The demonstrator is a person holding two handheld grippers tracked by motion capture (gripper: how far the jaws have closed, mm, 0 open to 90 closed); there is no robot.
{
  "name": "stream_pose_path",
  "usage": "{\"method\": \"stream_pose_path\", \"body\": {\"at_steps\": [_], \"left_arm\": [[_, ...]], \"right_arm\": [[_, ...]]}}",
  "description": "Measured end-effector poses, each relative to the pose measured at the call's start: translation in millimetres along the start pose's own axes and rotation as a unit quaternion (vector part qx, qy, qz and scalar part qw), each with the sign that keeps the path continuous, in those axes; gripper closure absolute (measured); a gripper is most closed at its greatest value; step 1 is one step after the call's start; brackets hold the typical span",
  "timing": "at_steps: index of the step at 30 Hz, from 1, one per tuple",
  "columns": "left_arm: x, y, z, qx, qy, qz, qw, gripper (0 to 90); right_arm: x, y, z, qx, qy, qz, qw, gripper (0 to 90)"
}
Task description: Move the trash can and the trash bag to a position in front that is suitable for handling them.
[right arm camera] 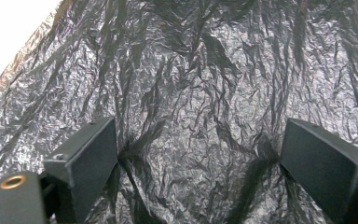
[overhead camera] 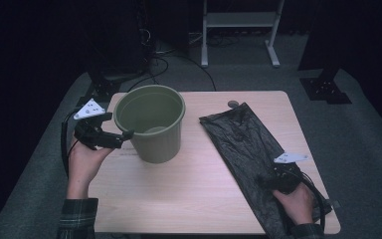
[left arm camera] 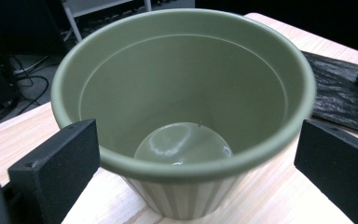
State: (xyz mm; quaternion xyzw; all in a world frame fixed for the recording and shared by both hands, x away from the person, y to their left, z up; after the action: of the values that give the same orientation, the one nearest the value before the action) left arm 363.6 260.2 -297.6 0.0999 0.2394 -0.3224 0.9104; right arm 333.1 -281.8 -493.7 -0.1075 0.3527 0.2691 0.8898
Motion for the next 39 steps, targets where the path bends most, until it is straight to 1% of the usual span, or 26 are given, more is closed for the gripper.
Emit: {"method": "stream_pose_path", "body": {"at_steps": [2,4,6,8,9,10,12,13,14,16,20,23,26,28,29,30,33,35,37,39], "left_arm": [[1.8,2.6,1.2,0.0,0.002,0.0,1.0,0.0],[8.1,8.9,3.5,-0.005,0.007,0.001,1.0,0.0],[9.8,10.5,4.1,-0.008,0.009,0.001,0.9999,0.0],[15.1,14.7,4.9,-0.013,0.006,-0.001,0.9999,0.0],[15.1,14.7,4.9,-0.013,0.006,-0.001,0.9999,0.0],[18.6,18.3,4.6,-0.019,0.007,-0.001,0.9998,0.0],[20.6,20.1,4.2,-0.019,0.008,0.0,0.9998,0.0],[24.4,23.9,2.8,-0.029,0.007,-0.005,0.9995,0.0],[24.4,23.9,2.8,-0.029,0.007,-0.005,0.9995,0.0],[28.8,29.1,1.3,-0.03,0.012,0.004,0.9995,0.0],[32.9,34.8,-1.2,-0.038,0.012,0.002,0.9992,0.0],[36.7,38.0,-3.6,-0.036,0.024,0.007,0.999,0.0],[38.0,38.9,-5.1,-0.041,0.024,0.006,0.9988,0.0],[39.5,39.8,-7.0,-0.041,0.032,0.008,0.9986,0.0],[39.5,39.8,-7.0,-0.041,0.032,0.008,0.9986,0.0],[39.9,40.0,-7.7,-0.046,0.029,0.007,0.9985,0.0],[39.8,38.6,-7.8,-0.046,0.028,0.005,0.9985,0.0],[40.4,37.5,-7.5,-0.043,0.029,0.001,0.9987,0.0],[42.2,33.3,-6.6,-0.042,0.029,-0.003,0.9987,0.0],[42.6,31.9,-6.3,-0.041,0.028,-0.004,0.9988,0.0]], "right_arm": [[0.0,0.0,0.0,0.0,0.0,0.0,1.0,10.1],[0.0,0.0,0.0,0.0,0.0,0.0,1.0,10.1],[0.0,0.0,0.0,0.0,0.0,0.0,1.0,10.1],[0.0,0.0,0.0,0.0,0.0,0.0,1.0,10.1],[0.0,0.0,0.0,0.0,0.0,0.0,1.0,10.1],[0.0,0.0,0.0,0.0,0.0,0.0,1.0,10.1],[0.0,0.1,0.0,0.0,0.0,0.0,1.0,10.1],[0.0,0.1,0.0,0.0,0.0,0.0,1.0,10.1],[0.0,0.0,0.0,0.0,0.0,0.0,1.0,10.1],[0.0,0.0,0.0,0.0,0.0,0.0,1.0,10.1],[0.0,0.0,0.0,0.0,0.0,0.0,1.0,10.1],[0.0,0.0,0.0,0.0,0.0,0.0,1.0,10.1],[0.0,0.0,0.0,0.0,0.0,0.0,1.0,10.1],[0.0,0.1,0.0,0.001,0.0,0.0,1.0,10.1],[0.0,0.1,0.0,0.0,0.0,0.0,1.0,10.0],[0.0,0.0,0.0,0.0,0.0,0.0,1.0,10.1],[0.0,0.1,0.0,0.0,0.0,0.0,1.0,10.0],[0.0,0.0,0.0,0.0,0.0,0.0,1.0,10.1],[0.0,0.1,0.0,0.001,0.0,0.0,1.0,10.1],[0.0,0.1,0.0,0.0,0.0,0.0,1.0,10.0]]}}
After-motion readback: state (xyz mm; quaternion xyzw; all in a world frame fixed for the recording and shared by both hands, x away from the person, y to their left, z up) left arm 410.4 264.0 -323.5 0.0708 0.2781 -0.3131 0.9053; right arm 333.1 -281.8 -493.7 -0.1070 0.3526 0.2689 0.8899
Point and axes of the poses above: each handheld gripper's, and its own axes: x roughly forward along the jaws, z roughly out of its top, y roughly to its left, the point moved 1 cm from there along x, roughly forward along the jaws, and after that the axes turned 1 degree about -x, right-handed, at the moved point
